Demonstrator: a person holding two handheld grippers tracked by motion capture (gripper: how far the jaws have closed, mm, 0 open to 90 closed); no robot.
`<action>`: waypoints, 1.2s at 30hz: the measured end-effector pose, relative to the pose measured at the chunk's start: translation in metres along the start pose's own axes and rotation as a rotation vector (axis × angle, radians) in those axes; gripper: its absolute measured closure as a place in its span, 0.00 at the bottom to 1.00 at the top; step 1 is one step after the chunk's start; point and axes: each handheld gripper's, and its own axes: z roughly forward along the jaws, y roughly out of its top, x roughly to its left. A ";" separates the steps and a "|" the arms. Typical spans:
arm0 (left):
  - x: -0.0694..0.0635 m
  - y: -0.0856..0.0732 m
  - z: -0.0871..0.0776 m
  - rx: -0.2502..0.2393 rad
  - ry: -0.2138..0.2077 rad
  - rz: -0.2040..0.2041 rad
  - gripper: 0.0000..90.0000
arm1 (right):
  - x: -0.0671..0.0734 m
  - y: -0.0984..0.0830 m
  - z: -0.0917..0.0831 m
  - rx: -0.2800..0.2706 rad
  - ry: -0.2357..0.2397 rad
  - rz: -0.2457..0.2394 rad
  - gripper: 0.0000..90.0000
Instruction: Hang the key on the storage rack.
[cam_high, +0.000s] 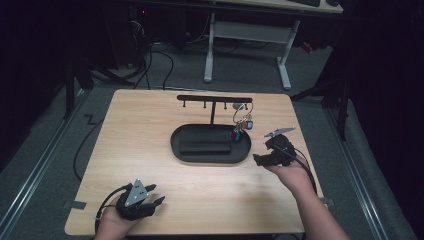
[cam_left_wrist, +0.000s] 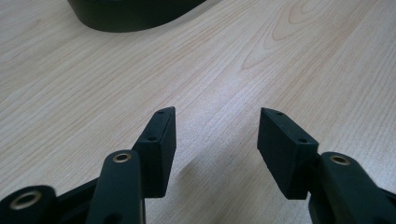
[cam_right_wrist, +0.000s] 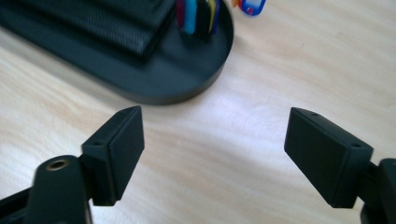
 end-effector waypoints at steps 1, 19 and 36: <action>0.000 0.000 0.000 0.001 -0.001 0.000 0.53 | 0.001 -0.005 0.002 0.000 0.001 0.004 0.22; -0.004 0.000 0.003 0.003 -0.016 -0.011 0.52 | 0.032 -0.106 0.023 -0.230 0.080 0.052 0.18; -0.013 0.004 0.005 0.018 0.009 0.027 0.50 | 0.039 -0.141 0.014 -0.363 0.116 0.068 0.19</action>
